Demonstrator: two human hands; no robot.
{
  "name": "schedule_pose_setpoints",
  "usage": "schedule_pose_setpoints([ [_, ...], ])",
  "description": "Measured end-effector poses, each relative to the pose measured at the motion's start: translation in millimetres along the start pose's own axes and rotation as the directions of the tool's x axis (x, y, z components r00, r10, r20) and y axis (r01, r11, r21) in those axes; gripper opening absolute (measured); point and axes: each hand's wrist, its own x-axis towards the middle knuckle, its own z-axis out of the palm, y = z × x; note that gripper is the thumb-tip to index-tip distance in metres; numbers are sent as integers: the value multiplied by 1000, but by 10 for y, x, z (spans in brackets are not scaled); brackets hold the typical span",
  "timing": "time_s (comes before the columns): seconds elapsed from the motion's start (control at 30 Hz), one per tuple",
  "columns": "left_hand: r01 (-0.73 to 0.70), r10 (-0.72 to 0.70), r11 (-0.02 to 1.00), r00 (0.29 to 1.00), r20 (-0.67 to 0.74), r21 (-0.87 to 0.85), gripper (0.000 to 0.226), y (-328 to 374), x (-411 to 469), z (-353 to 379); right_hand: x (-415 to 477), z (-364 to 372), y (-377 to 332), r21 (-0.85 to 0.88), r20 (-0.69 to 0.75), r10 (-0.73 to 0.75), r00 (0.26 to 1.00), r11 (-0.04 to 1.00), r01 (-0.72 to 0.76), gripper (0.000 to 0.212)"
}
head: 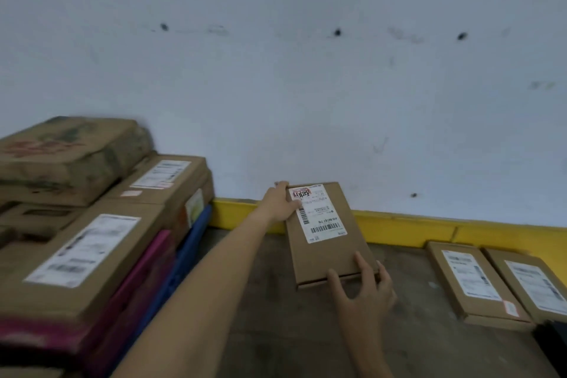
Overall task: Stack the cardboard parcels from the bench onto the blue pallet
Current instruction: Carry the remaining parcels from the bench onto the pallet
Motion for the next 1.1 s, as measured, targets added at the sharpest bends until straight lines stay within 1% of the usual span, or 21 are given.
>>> schedule_pose_setpoints([
  [0.2,-64,66,997,995,-70,32,65,-439,-712,-1053,-952,323,-724,-4,1,-93,996,996,93,57],
  [0.33,-97,94,994,992,-84,-42,65,-809,-1223,-1679,-1649,551,-1121,3,-17,-148,989,989,148,57],
  [0.5,-81,67,985,993,-94,-150,56,-1243,-1836,-2351,-2369,837,-1555,19,0,-187,982,982,187,59],
  [0.6,-59,42,989,992,-121,-134,61,-1482,-2119,-2696,-2656,968,-1792,21,30,-191,981,982,190,58],
  [0.7,-71,50,992,982,-182,-108,64,-1690,-2327,-3018,-2894,1083,-2019,34,89,-206,975,978,203,60],
  [0.77,-64,34,988,978,-204,-138,62,-1800,-2458,-3203,-3052,1156,-2122,47,141,-235,962,972,230,60],
  [0.87,-15,-21,985,978,-207,-170,63,-1967,-2651,-3381,-3258,1226,-2194,30,196,-259,946,966,258,60],
  [1.03,91,-112,988,979,-168,-128,70,-2262,-2935,-3435,-3460,1238,-2171,18,272,-214,938,976,218,60],
  [1.1,132,-143,988,980,-140,-86,73,-2418,-3053,-3406,-3483,1212,-2123,21,271,-200,941,979,202,59],
])
